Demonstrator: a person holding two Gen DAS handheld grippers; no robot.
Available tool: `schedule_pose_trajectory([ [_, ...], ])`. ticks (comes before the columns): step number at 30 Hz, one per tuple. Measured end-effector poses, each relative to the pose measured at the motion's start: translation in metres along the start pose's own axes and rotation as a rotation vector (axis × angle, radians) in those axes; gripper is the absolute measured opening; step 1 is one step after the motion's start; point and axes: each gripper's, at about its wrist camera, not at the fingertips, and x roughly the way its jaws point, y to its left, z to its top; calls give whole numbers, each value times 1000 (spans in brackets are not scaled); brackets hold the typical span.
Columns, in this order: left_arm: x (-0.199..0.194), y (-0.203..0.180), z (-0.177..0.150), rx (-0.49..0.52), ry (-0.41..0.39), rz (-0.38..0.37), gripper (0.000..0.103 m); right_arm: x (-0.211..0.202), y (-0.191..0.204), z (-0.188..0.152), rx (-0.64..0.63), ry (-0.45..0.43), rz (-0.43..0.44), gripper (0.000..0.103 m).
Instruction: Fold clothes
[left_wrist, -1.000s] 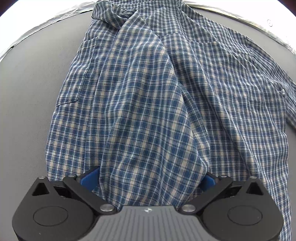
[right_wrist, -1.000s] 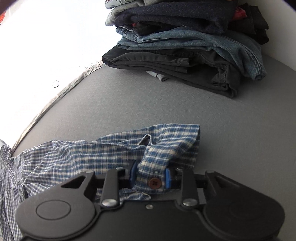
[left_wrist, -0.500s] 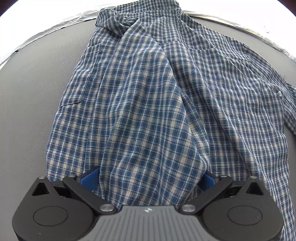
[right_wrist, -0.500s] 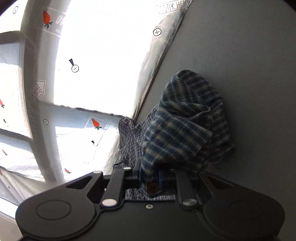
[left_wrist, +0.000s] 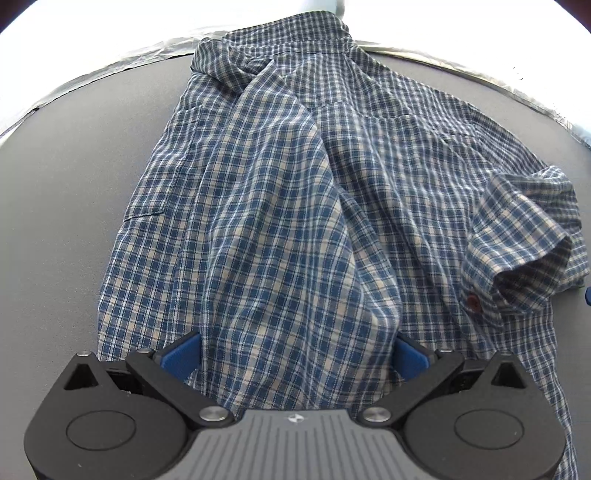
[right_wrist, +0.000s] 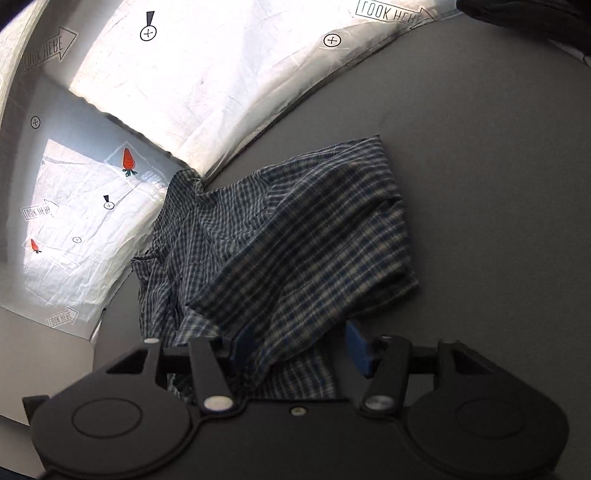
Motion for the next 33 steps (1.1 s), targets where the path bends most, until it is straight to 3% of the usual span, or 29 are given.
schedule_pose_trajectory([
  [3, -23, -13, 11, 46, -65, -121, 103, 5, 2, 1, -173, 22, -151, 57],
  [8, -35, -47, 34, 118, -130, -259, 103, 10, -7, 5, -190, 73, -168, 61],
  [14, -1, -102, 51, 255, -90, -209, 103, 21, -3, 9, -234, 108, -199, 66],
  [21, 31, -122, 55, 263, -16, -253, 101, 29, 0, 9, -250, 119, -221, 72],
  [24, 36, -123, 53, 261, -13, -261, 81, 31, 2, 8, -259, 122, -230, 72],
  [26, 38, -122, 53, 247, -14, -256, 51, 32, 4, 8, -261, 127, -235, 72],
  [27, 38, -121, 53, 237, -17, -245, 41, 32, 5, 8, -262, 129, -237, 72],
  [28, 37, -118, 54, 225, -24, -227, 20, 32, 5, 8, -263, 132, -238, 72],
  [29, 34, -115, 55, 210, -35, -220, 12, 30, 7, 7, -266, 133, -238, 72],
  [33, 11, -96, 62, 140, -123, -228, 7, 25, 19, 3, -295, 129, -244, 72],
])
